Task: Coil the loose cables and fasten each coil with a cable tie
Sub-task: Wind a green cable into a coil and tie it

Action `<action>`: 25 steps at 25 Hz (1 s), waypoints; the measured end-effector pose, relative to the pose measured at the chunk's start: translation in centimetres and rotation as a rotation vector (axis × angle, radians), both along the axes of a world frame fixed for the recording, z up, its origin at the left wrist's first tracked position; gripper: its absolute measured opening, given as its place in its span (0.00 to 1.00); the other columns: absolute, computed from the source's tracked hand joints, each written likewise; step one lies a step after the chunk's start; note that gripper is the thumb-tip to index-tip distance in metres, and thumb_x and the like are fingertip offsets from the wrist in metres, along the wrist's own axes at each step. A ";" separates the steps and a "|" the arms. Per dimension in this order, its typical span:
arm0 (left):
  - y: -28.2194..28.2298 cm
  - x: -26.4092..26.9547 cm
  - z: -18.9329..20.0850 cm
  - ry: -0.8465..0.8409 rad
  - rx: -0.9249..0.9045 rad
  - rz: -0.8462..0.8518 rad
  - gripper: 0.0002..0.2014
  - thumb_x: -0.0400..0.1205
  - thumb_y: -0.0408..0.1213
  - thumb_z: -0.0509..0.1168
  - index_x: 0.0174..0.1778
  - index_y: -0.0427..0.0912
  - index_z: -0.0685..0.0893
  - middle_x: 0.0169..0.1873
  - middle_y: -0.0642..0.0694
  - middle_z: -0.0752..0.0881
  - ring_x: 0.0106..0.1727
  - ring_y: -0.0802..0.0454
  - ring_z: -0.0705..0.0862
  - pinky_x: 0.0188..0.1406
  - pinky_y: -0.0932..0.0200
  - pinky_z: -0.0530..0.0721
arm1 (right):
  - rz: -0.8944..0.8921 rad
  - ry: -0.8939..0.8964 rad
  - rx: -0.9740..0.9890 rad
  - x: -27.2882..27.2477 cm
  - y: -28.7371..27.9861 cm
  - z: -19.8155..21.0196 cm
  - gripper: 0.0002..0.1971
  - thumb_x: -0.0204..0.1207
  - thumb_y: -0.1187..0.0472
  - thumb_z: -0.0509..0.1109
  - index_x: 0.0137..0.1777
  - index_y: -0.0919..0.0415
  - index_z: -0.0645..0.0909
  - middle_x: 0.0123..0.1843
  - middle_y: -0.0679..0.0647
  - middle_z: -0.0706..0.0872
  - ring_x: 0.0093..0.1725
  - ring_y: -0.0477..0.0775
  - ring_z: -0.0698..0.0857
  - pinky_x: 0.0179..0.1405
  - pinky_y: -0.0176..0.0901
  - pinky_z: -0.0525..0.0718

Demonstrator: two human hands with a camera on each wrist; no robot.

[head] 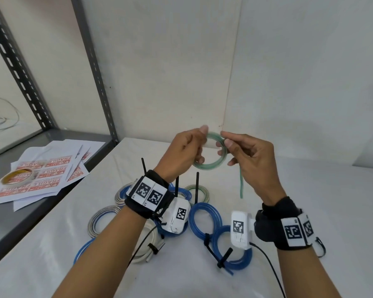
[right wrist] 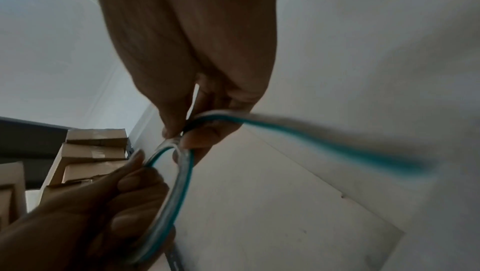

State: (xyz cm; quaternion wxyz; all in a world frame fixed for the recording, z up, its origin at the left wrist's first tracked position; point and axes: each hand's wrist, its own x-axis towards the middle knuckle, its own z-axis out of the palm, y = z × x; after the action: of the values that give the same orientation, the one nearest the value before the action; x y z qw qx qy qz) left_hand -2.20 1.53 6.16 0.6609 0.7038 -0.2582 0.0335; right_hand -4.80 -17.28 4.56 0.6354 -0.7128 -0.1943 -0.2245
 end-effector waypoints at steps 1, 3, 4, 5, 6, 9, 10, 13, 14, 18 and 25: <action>-0.1 0.1 0.0 0.042 -0.148 0.010 0.22 0.93 0.47 0.53 0.34 0.44 0.73 0.27 0.50 0.64 0.24 0.56 0.63 0.29 0.57 0.75 | -0.009 0.006 0.066 0.1 0.2 -0.2 0.12 0.84 0.65 0.72 0.64 0.62 0.88 0.52 0.54 0.95 0.50 0.57 0.94 0.36 0.41 0.89; -1.0 0.0 0.1 0.106 -0.404 0.031 0.21 0.93 0.48 0.51 0.33 0.45 0.67 0.25 0.54 0.60 0.24 0.57 0.59 0.27 0.61 0.71 | 0.000 0.025 0.167 0.0 1.4 -0.5 0.13 0.83 0.66 0.72 0.66 0.63 0.87 0.54 0.55 0.94 0.54 0.56 0.93 0.40 0.40 0.90; -1.6 -0.2 0.0 0.123 -0.491 0.051 0.22 0.93 0.48 0.51 0.33 0.45 0.66 0.24 0.54 0.59 0.23 0.58 0.59 0.26 0.62 0.70 | 0.005 0.035 0.205 -0.1 2.3 -0.7 0.15 0.82 0.66 0.72 0.68 0.62 0.86 0.55 0.55 0.94 0.55 0.54 0.93 0.42 0.40 0.90; -2.2 -0.5 -0.1 0.138 -0.551 0.072 0.22 0.93 0.49 0.50 0.33 0.45 0.66 0.23 0.55 0.59 0.22 0.58 0.59 0.26 0.63 0.71 | -0.008 0.033 0.233 -0.2 3.0 -0.8 0.16 0.82 0.67 0.73 0.68 0.61 0.85 0.55 0.55 0.94 0.55 0.53 0.93 0.42 0.38 0.89; -2.7 -0.8 -0.3 0.158 -0.590 0.084 0.22 0.93 0.49 0.50 0.33 0.44 0.67 0.23 0.54 0.59 0.22 0.58 0.60 0.26 0.63 0.73 | -0.038 0.016 0.242 -0.2 3.3 -0.9 0.16 0.81 0.66 0.74 0.69 0.60 0.85 0.55 0.54 0.94 0.54 0.50 0.93 0.41 0.37 0.88; -2.4 -1.0 -0.5 0.241 -0.452 0.052 0.24 0.92 0.53 0.51 0.37 0.40 0.75 0.21 0.51 0.64 0.21 0.53 0.65 0.34 0.55 0.80 | -0.076 -0.033 0.138 0.1 1.9 -0.6 0.14 0.83 0.66 0.73 0.67 0.58 0.86 0.51 0.52 0.95 0.43 0.49 0.91 0.36 0.35 0.83; -1.9 -0.7 -0.4 0.253 -0.307 0.026 0.25 0.92 0.54 0.52 0.39 0.38 0.78 0.21 0.50 0.66 0.22 0.52 0.67 0.36 0.53 0.82 | -0.046 -0.034 0.054 0.1 0.9 -0.4 0.13 0.83 0.66 0.72 0.66 0.58 0.87 0.50 0.52 0.95 0.40 0.50 0.90 0.36 0.35 0.82; -0.7 -0.5 0.1 0.128 0.068 -0.012 0.22 0.92 0.50 0.55 0.41 0.36 0.78 0.25 0.51 0.67 0.24 0.55 0.68 0.35 0.55 0.83 | 0.059 -0.012 -0.153 0.0 -0.5 -0.1 0.12 0.83 0.66 0.71 0.65 0.59 0.89 0.48 0.52 0.94 0.39 0.52 0.89 0.37 0.33 0.81; -0.6 -0.5 0.3 0.098 0.063 0.003 0.21 0.92 0.49 0.55 0.39 0.38 0.76 0.25 0.52 0.66 0.24 0.56 0.67 0.33 0.57 0.81 | 0.061 -0.009 -0.153 0.0 -0.5 0.0 0.12 0.84 0.66 0.71 0.65 0.59 0.88 0.49 0.52 0.94 0.40 0.53 0.91 0.36 0.35 0.83; -0.8 -0.4 0.0 0.062 -0.123 0.100 0.20 0.92 0.46 0.57 0.33 0.44 0.73 0.25 0.53 0.66 0.24 0.56 0.65 0.29 0.58 0.76 | -0.101 -0.061 0.043 -0.1 0.3 0.0 0.06 0.82 0.65 0.74 0.55 0.56 0.90 0.46 0.49 0.95 0.44 0.51 0.94 0.37 0.39 0.87; -1.3 -0.4 -0.6 0.021 -0.215 0.212 0.19 0.90 0.46 0.60 0.36 0.40 0.75 0.27 0.56 0.73 0.23 0.57 0.68 0.30 0.53 0.74 | -0.126 -0.026 0.213 -0.3 2.0 -0.5 0.06 0.82 0.66 0.74 0.56 0.65 0.89 0.47 0.57 0.95 0.48 0.56 0.94 0.48 0.51 0.93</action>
State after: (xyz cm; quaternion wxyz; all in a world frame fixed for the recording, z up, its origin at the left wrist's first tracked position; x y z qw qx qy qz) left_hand -2.60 0.25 5.53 0.7277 0.6528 -0.1707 0.1232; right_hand -5.14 -15.29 4.04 0.6894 -0.6492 -0.1325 -0.2928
